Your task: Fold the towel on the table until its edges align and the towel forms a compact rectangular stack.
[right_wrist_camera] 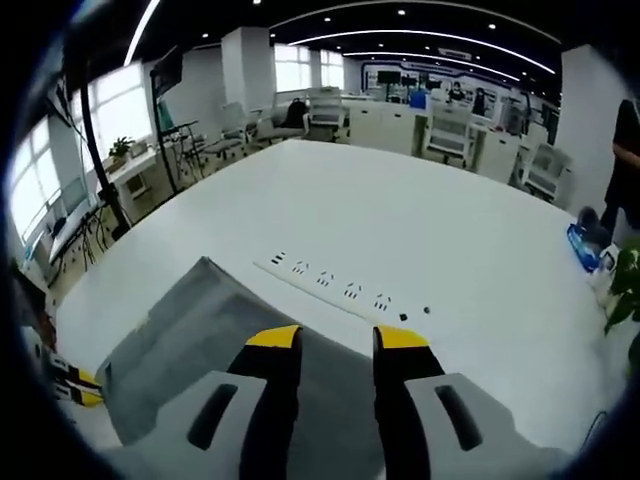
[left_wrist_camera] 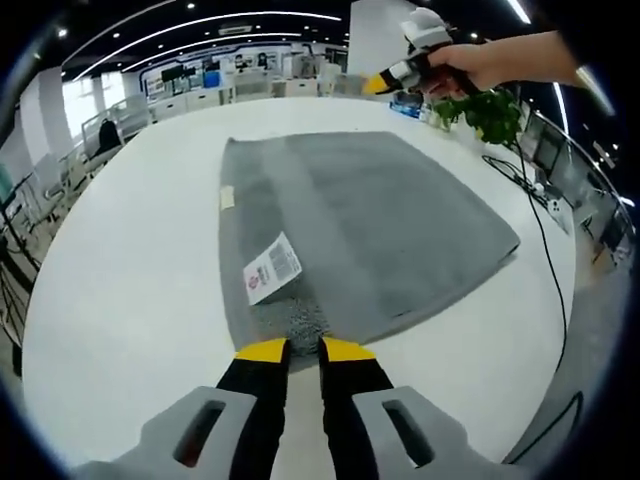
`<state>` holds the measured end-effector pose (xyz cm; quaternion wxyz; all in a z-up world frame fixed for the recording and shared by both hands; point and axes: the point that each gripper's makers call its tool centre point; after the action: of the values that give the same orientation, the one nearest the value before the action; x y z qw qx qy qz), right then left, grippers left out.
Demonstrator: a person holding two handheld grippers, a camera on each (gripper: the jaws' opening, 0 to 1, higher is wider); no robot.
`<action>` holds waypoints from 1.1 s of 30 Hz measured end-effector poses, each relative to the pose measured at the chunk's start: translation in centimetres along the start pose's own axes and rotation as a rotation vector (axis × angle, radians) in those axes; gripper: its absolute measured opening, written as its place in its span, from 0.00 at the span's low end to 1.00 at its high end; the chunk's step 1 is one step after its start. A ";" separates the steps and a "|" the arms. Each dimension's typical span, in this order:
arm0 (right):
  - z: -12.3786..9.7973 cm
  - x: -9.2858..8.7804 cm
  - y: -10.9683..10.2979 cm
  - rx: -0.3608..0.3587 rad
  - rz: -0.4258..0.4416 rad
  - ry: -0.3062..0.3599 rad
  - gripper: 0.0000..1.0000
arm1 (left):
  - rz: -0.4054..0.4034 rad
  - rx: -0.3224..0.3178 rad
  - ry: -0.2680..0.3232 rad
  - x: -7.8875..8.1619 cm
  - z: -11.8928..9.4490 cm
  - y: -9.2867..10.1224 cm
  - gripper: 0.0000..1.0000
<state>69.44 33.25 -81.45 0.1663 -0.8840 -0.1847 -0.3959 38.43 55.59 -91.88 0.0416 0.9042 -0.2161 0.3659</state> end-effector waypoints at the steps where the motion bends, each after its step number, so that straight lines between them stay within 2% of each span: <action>1: 0.1 0.0 0.0 0.001 0.000 -0.001 0.28 | -0.002 0.000 0.001 -0.1 -0.1 0.1 0.12; 7: -0.7 -0.8 1.1 -0.004 0.010 -0.006 0.28 | 0.004 -0.001 -0.009 -0.2 -0.5 0.8 0.12; 11: -1.3 -1.2 1.8 -0.003 0.018 -0.007 0.28 | 0.003 -0.005 -0.005 0.2 -1.0 1.0 0.16; 12: -1.5 -1.3 1.9 -0.001 0.016 -0.005 0.28 | -0.003 0.000 0.026 1.0 -1.3 1.0 0.17; 15: -1.7 -1.3 2.3 -0.001 0.016 -0.004 0.28 | 0.035 0.001 0.048 2.6 -1.8 1.7 0.18; 19: -2.0 -1.7 3.1 -0.001 0.030 -0.004 0.28 | 0.096 -0.023 0.076 4.8 -1.9 3.6 0.18; 23: -2.5 -2.1 3.5 0.005 0.026 -0.009 0.28 | 0.106 -0.031 0.100 6.2 -2.0 4.8 0.18; 29: -3.1 -2.4 4.4 0.008 0.028 -0.012 0.28 | 0.165 -0.081 0.129 8.5 -2.5 7.4 0.19; 33: -3.6 -2.5 5.0 0.011 0.034 -0.008 0.28 | 0.174 -0.101 0.157 10.2 -2.6 9.2 0.20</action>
<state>67.89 26.82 -81.80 0.1769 -0.8878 -0.1723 -0.3883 39.40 44.22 -83.84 0.0723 0.8473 -0.3080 0.4266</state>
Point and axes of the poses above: the point that each gripper's makers call its tool centre point, and the gripper's own axes: z roughly forward along the fingers, y roughly to its right, x roughly out of its top, and after that the axes turned 9 degrees about z, right-handed
